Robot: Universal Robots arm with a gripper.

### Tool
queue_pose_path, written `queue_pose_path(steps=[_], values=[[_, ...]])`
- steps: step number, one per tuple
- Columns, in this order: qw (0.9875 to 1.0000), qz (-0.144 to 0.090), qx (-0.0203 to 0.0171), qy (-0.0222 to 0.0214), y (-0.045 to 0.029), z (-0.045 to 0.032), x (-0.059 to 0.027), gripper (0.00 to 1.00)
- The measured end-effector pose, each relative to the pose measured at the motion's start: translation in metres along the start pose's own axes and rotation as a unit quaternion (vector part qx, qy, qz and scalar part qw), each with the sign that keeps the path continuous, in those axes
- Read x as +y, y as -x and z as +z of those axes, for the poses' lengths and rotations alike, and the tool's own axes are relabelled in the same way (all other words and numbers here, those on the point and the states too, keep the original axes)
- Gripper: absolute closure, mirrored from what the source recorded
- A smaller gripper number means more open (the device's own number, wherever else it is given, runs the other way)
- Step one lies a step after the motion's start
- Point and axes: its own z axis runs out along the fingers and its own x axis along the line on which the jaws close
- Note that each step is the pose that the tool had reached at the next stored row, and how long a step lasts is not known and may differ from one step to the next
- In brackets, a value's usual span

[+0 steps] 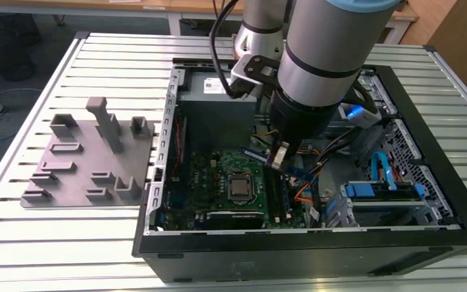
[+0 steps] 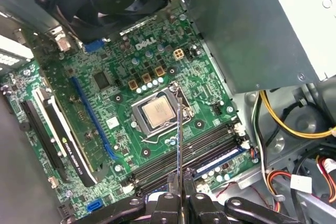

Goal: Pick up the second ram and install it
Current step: 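Insert the second ram into the second slot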

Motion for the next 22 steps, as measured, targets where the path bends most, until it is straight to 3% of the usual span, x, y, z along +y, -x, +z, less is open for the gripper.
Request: queue_pose_path(steps=[10,22], values=[[0.9994,0.034,-0.0015,-0.0019,0.0000,0.0004,0.0000,0.86],[0.9973,0.073,-0.0030,-0.0041,0.0000,0.0007,0.0000,0.86]])
